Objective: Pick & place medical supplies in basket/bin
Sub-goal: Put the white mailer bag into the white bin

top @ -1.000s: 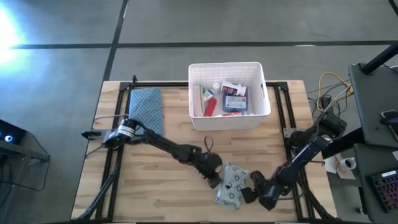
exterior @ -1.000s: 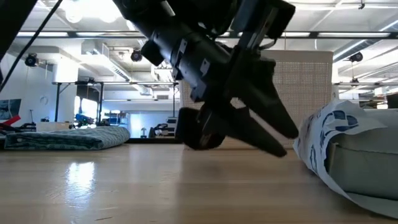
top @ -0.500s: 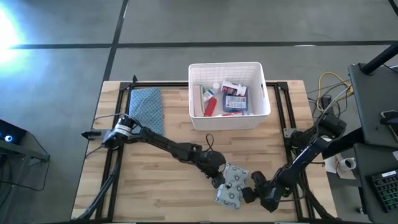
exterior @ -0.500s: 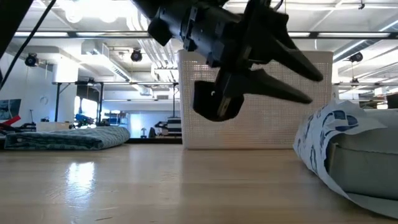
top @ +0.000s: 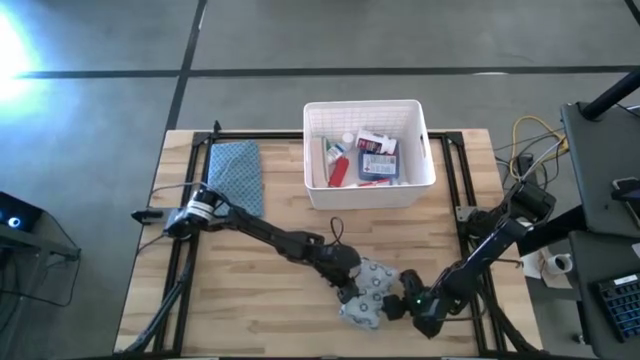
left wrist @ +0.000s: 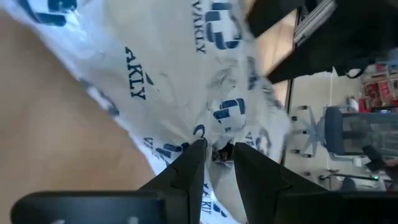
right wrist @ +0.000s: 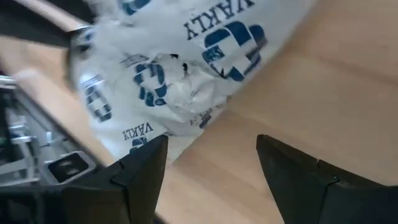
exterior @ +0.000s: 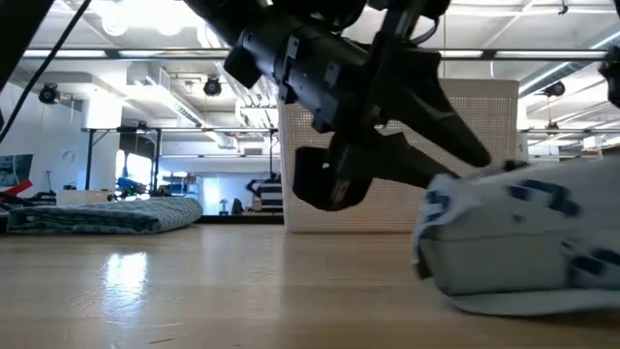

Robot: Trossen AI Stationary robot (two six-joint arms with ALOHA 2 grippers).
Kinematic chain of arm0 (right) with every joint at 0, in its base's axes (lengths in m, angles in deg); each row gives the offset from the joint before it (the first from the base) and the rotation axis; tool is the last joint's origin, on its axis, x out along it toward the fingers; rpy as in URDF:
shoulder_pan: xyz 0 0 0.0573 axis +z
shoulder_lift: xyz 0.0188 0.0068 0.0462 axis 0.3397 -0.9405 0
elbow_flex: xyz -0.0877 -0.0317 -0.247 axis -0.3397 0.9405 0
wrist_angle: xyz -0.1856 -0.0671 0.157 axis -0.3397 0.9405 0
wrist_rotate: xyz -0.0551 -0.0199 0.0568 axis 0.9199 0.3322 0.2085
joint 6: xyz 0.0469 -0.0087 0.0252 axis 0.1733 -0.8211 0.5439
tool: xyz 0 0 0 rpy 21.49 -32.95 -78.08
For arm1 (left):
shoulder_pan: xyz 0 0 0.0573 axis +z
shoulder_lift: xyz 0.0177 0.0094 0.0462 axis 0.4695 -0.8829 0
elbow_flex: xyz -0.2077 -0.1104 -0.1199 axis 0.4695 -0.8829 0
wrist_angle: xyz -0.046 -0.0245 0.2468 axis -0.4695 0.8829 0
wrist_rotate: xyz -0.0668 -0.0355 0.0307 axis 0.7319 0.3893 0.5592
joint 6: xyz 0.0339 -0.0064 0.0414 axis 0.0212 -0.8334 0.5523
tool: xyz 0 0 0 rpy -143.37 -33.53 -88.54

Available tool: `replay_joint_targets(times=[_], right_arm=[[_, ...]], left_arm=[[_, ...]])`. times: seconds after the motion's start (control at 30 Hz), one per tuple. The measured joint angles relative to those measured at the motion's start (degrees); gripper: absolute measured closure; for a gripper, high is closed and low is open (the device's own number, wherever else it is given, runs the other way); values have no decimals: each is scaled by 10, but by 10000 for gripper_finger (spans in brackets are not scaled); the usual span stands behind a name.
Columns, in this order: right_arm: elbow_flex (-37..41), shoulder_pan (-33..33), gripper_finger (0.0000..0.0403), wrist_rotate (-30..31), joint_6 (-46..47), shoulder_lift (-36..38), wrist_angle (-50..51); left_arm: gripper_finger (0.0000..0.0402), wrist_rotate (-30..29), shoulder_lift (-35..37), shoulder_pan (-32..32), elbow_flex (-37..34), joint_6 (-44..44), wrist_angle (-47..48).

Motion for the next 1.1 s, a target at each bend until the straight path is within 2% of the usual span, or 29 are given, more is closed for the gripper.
replay_joint_targets(times=[0.3,0.47,0.7,1.1], right_arm=[[-25,-8,158,71,-20,3,-6],[-29,-20,158,76,-25,4,-6],[-61,-25,158,112,-61,2,-7],[-74,-43,158,84,-26,9,7]], left_arm=[[328,-4,-1,-1,-36,2,35],[328,-3,-1,-1,-39,1,39],[327,-7,-2,-1,-39,1,26],[327,-8,-3,-2,-39,1,24]])
